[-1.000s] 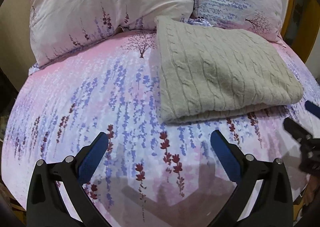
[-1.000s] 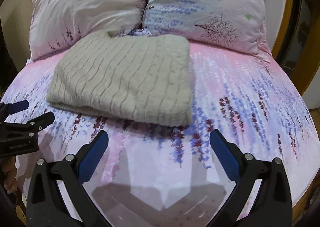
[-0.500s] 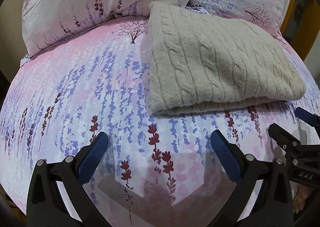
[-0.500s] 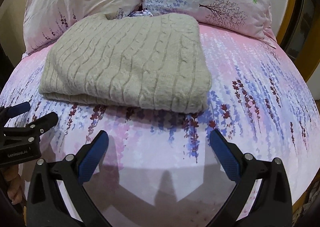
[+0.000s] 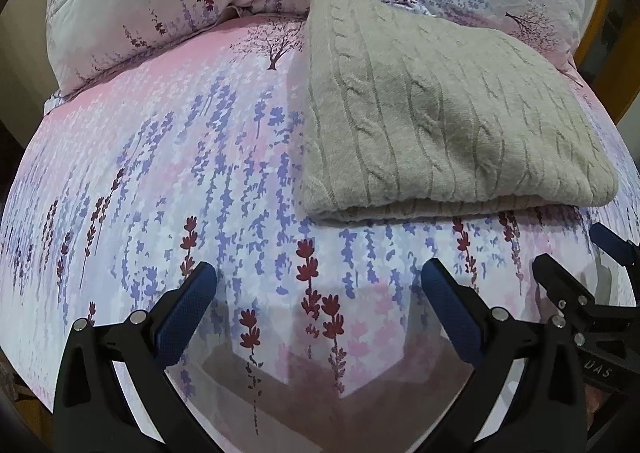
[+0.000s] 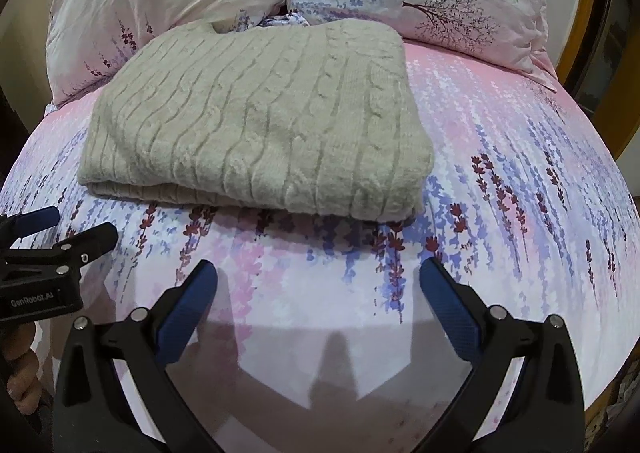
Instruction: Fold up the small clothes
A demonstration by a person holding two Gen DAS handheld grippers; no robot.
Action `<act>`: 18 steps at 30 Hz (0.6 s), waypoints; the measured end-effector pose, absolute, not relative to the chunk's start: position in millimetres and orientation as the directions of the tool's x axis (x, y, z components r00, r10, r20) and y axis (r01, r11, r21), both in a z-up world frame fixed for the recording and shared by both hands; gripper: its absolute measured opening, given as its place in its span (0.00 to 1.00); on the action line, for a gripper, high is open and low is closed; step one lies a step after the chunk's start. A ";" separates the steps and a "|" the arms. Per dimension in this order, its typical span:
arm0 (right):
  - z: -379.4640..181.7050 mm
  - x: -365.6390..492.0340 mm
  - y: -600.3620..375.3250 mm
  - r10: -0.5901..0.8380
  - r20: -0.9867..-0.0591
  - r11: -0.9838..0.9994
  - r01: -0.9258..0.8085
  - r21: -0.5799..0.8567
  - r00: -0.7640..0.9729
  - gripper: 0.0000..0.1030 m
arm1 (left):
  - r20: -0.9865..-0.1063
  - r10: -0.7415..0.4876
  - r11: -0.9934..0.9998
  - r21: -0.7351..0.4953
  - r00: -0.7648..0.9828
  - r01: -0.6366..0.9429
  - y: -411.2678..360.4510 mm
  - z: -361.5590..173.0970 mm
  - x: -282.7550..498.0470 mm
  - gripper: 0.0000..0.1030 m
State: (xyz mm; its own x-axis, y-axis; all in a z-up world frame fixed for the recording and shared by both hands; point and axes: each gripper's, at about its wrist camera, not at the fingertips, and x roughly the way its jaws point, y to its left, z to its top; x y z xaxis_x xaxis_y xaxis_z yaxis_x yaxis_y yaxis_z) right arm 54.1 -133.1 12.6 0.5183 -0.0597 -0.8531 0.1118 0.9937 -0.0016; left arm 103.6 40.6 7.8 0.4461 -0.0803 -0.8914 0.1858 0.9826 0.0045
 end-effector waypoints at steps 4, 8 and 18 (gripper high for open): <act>12.6 54.7 -132.1 -0.072 -0.862 0.991 0.135 -0.004 0.503 0.98 | -0.896 -0.068 0.986 0.006 0.438 0.166 39.8 7.7 103.5 0.99; 12.6 53.2 -130.6 -0.092 -0.863 0.986 0.169 -0.008 0.496 0.98 | -0.895 -0.065 0.987 0.007 0.442 0.158 40.2 7.9 100.3 0.99; 13.2 55.2 -130.8 -0.097 -0.869 0.984 0.177 -0.012 0.485 0.98 | -0.892 -0.064 0.989 0.005 0.448 0.151 40.4 9.0 96.9 0.99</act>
State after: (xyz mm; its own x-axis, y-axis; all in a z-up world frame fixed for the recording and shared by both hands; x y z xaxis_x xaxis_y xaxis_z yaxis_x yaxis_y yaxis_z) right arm 55.2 -130.8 13.2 0.4851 -0.0972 -0.8690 0.1765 0.9842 -0.0115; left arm 96.9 40.4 9.0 0.4480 -0.0638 -0.8918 0.1510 0.9885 0.0051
